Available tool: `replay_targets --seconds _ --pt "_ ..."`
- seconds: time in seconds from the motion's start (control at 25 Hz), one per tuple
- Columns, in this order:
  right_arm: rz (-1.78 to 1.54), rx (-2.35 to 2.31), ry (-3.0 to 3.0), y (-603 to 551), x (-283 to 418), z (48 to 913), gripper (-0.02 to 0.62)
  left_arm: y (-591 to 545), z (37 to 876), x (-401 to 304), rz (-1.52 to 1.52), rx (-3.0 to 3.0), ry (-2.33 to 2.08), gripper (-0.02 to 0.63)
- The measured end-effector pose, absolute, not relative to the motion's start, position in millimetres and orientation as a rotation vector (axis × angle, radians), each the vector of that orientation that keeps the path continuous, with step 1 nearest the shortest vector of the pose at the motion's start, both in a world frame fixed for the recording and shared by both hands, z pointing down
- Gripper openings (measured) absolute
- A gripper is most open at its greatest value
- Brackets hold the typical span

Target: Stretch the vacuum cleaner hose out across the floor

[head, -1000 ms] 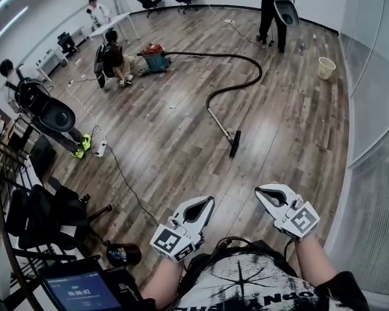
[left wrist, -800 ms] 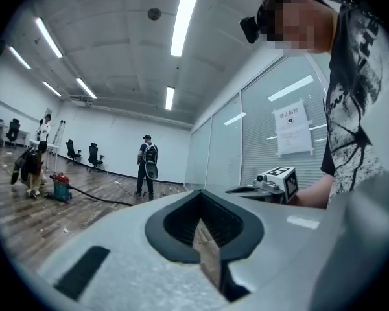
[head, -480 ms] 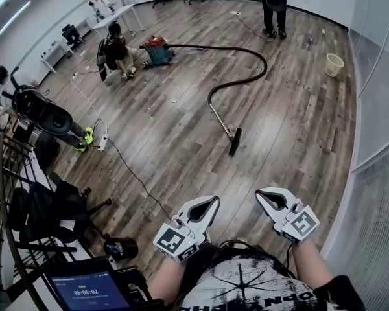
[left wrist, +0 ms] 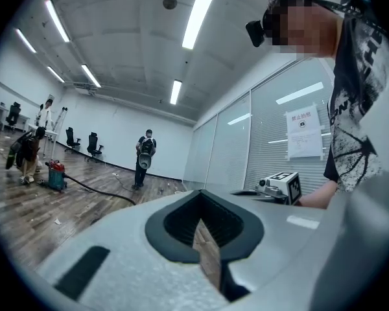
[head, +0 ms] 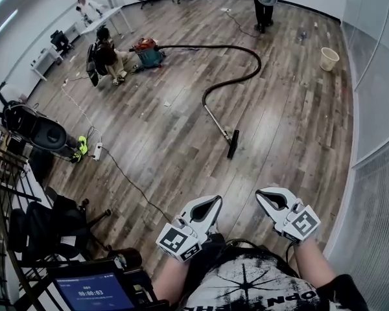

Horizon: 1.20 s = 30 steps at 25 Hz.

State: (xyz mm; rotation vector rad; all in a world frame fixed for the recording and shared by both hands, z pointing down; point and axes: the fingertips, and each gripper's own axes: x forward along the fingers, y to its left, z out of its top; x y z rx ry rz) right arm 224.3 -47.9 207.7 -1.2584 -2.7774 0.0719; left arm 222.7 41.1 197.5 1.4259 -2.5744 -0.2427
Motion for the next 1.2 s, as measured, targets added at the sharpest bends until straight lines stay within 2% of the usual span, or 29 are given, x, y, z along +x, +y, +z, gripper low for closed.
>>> replay_targets --seconds 0.36,0.6,0.84,1.2 --pt "-0.034 -1.246 -2.860 14.0 138.7 207.4 0.008 106.8 199.7 132.7 -0.347 1.500 -2.530 0.002" --pt "0.067 -1.189 -2.812 69.7 82.1 211.9 0.008 156.6 201.2 76.9 -0.320 1.553 -2.516 0.002" --pt "0.018 -1.135 -2.849 90.3 -13.5 203.7 0.008 202.5 212.0 -5.4 -0.245 1.568 -2.519 0.002" --pt "-0.060 -1.115 -2.824 83.5 -19.3 201.3 0.008 198.2 207.5 -6.6 -0.284 1.540 -2.547 0.002"
